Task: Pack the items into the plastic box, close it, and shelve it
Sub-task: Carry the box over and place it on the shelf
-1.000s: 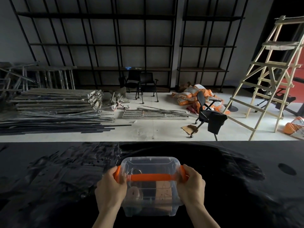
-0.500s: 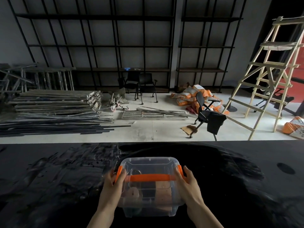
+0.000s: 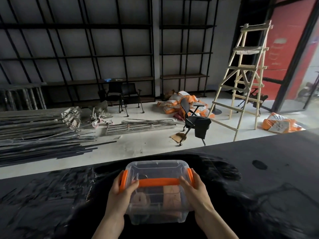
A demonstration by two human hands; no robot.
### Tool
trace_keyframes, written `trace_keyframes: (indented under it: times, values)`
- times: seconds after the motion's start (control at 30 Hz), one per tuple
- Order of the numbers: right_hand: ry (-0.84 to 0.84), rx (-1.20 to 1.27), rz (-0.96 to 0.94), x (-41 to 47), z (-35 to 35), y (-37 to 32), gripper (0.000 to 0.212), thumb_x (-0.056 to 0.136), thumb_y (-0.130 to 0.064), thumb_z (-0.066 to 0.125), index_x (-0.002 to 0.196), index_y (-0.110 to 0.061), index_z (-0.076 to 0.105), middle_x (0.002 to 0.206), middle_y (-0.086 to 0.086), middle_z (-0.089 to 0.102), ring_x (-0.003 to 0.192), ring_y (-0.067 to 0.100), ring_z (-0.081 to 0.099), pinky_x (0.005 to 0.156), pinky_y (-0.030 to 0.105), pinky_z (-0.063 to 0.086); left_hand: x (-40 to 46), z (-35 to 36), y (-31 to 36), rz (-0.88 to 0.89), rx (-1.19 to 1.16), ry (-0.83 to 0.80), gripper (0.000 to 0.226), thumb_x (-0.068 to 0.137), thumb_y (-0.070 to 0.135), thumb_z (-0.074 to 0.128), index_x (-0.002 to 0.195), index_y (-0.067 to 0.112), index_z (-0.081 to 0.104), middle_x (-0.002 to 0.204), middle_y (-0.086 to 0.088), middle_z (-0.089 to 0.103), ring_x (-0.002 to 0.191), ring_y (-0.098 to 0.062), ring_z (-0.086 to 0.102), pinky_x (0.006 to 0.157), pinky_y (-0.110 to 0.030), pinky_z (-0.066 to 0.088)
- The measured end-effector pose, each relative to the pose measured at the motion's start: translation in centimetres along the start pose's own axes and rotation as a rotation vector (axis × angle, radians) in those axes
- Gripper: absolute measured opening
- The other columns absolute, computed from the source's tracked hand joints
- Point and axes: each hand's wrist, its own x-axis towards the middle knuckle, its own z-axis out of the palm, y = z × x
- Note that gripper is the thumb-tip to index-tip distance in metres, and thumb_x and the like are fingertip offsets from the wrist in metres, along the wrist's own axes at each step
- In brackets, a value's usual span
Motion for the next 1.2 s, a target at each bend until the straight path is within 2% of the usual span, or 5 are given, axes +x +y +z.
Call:
trace_keyframes:
  times: [0.47, 0.77, 0.97, 1.1, 1.2]
  values:
    - [0.553, -0.029, -0.033, -6.2, -20.2, 0.3, 0.068, 0.081, -0.040, 0.067, 0.146, -0.036, 0.046, 0.124, -0.005, 0.066, 0.108, 0.016, 0.066, 0.097, 0.044, 0.055, -4.8, 19.6, -2.2, -0.032, 0.087, -0.604, 0.069, 0.078, 0.037, 0.080, 0.141, 0.028, 0.053, 0.112, 0.003, 0.070, 0.095, -0.019, 0.070, 0.083, -0.046, 0.058]
    - [0.965, 0.047, -0.011, -18.4, -26.8, 5.6, 0.079, 0.074, -0.053, 0.061, 0.148, -0.036, 0.040, 0.136, 0.004, 0.061, 0.116, 0.027, 0.064, 0.096, 0.055, 0.056, -14.2, 26.4, -5.4, -0.062, 0.022, -1.021, 0.065, 0.090, 0.019, 0.071, 0.149, 0.027, 0.044, 0.136, 0.004, 0.060, 0.102, -0.008, 0.066, 0.072, -0.026, 0.050]
    - [1.159, 0.099, 0.029, -27.5, -29.0, 8.4, 0.070, 0.086, -0.047, 0.055, 0.152, -0.028, 0.037, 0.139, 0.008, 0.059, 0.115, 0.028, 0.063, 0.084, 0.041, 0.060, -22.0, 29.2, -7.5, -0.066, 0.057, -1.263, 0.091, 0.068, 0.039, 0.074, 0.151, 0.029, 0.040, 0.143, 0.005, 0.055, 0.122, -0.020, 0.061, 0.100, -0.043, 0.050]
    - [1.276, 0.138, 0.023, -33.3, -30.9, 12.3, 0.049, 0.101, -0.032, 0.051, 0.149, -0.026, 0.041, 0.131, 0.004, 0.062, 0.098, 0.013, 0.066, 0.057, 0.017, 0.052, -28.1, 30.2, -10.5, -0.043, 0.091, -1.385, 0.085, 0.074, 0.030, 0.077, 0.150, 0.025, 0.042, 0.137, -0.003, 0.060, 0.110, -0.014, 0.063, 0.079, -0.026, 0.049]
    - [1.355, 0.174, 0.012, -37.6, -32.2, 16.2, 0.049, 0.099, -0.042, 0.049, 0.147, -0.034, 0.043, 0.134, 0.003, 0.062, 0.107, 0.020, 0.066, 0.078, 0.034, 0.060, -33.2, 30.7, -13.8, -0.008, 0.124, -1.452, 0.086, 0.071, 0.032, 0.075, 0.150, 0.019, 0.043, 0.135, -0.007, 0.061, 0.098, -0.005, 0.063, 0.070, -0.018, 0.045]
